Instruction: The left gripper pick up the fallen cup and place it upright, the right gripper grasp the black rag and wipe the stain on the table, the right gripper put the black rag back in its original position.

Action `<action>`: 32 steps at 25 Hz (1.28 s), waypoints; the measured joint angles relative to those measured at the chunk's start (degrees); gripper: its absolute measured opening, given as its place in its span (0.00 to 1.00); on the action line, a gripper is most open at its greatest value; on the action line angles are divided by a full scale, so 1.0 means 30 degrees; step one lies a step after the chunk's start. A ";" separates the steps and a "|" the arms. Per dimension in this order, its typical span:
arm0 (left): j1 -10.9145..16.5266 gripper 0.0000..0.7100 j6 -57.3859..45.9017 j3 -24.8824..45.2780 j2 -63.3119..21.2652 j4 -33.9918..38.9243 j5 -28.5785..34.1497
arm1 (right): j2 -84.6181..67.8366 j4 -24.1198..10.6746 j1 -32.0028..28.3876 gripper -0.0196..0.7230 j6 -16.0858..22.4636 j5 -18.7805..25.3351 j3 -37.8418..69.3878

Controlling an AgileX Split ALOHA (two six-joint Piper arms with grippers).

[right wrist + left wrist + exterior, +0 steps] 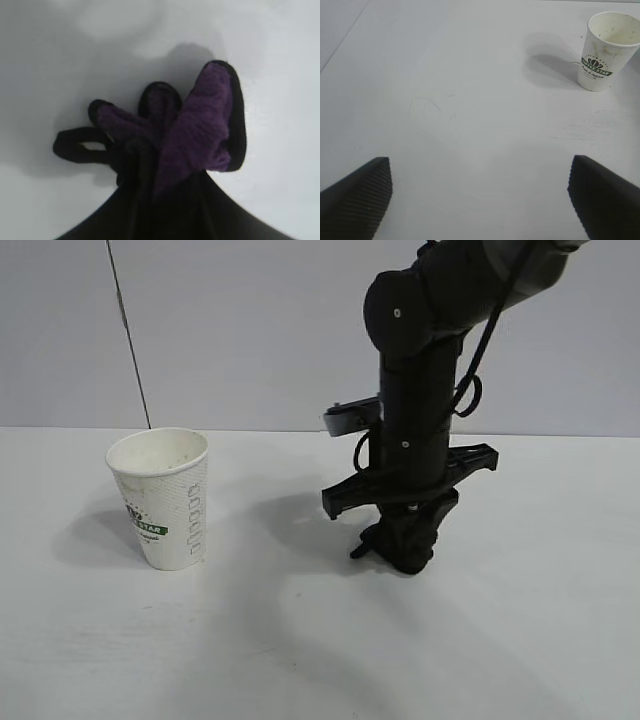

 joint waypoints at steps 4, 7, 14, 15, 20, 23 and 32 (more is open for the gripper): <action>0.0000 0.97 0.0000 0.0000 0.0000 0.0000 0.0000 | -0.0244 0.0356 0.0000 0.29 -0.0018 -0.0317 0.0000; 0.0000 0.97 0.0000 0.0000 0.0000 0.0000 0.0000 | -0.0330 0.0391 0.0000 0.63 -0.0018 -0.0317 0.0000; 0.0000 0.97 0.0000 0.0000 0.0000 0.0000 0.0000 | -0.1359 0.0572 -0.0407 0.86 0.0289 -0.0457 0.0000; 0.0000 0.97 0.0000 0.0000 0.0000 0.0000 0.0000 | -0.1718 0.0615 -0.0681 0.86 0.0307 -0.0519 0.0000; 0.0000 0.97 0.0000 0.0000 0.0000 0.0000 0.0000 | -0.4623 0.0630 -0.3022 0.86 0.0307 -0.0504 0.0000; 0.0000 0.97 0.0000 0.0000 0.0000 0.0000 0.0000 | -0.6338 -0.0327 -0.5363 0.86 0.0307 -0.0085 0.0000; 0.0000 0.97 0.0000 0.0000 0.0000 0.0000 0.0000 | -1.1503 -0.2133 -1.3878 0.85 -0.0213 0.1513 0.0016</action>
